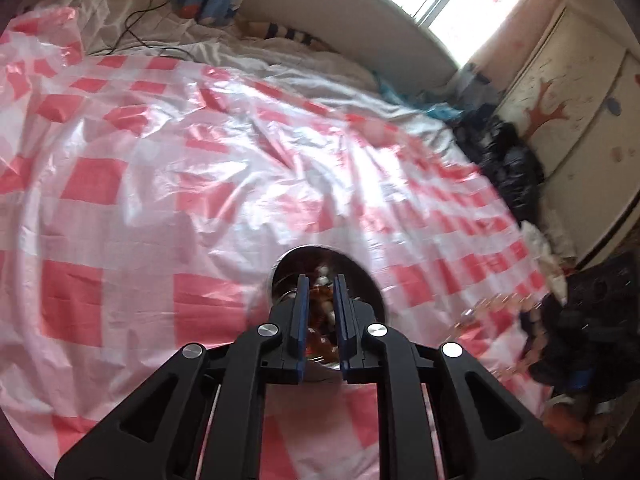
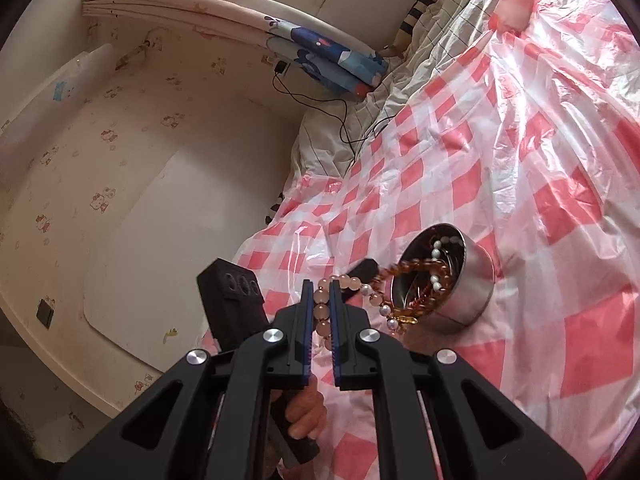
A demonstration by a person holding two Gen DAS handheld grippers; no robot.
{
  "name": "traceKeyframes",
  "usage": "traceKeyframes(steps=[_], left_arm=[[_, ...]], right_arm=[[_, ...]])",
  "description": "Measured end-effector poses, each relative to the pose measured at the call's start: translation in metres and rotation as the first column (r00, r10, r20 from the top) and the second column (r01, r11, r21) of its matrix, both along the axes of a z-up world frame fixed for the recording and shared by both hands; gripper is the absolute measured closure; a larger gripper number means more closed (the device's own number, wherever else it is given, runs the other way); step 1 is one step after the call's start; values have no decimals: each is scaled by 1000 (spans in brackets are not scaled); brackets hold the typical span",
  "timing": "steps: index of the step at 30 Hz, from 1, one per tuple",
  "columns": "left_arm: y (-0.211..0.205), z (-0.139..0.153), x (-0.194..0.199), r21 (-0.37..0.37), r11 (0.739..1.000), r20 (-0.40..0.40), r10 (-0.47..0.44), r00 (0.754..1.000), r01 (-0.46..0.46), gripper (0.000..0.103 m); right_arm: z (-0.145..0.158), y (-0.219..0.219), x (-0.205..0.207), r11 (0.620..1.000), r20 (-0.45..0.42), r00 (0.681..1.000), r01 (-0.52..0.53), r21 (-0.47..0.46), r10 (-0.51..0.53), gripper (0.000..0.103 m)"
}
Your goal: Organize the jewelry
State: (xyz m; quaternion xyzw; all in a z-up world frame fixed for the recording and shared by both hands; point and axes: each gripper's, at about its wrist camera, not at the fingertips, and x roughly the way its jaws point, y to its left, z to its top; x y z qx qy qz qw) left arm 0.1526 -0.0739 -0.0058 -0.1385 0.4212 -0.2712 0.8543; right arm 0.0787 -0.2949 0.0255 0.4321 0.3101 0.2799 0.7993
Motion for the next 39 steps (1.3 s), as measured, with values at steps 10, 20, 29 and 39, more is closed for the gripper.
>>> traceKeyframes(steps=[10,20,29,39], left_arm=[[33,26,-18,95,983,114,145,983,-156,47],[30,26,-90,370,891,263,170,950,-262,10],[36,20,-151,362,888,275,190,942,-284,8],[22,17,-144,393,881,276,161,948,-264,8]], right_arm=[[-34,16,51,919,-170,970,97,-382,-172,81],[-1,36,-60,668,31,959,219,-712,-282,15],[-10,58,-110,523,111,936,282,-805,-335,7],[-17,60,-103,505,97,929,280,-816,-358,7]])
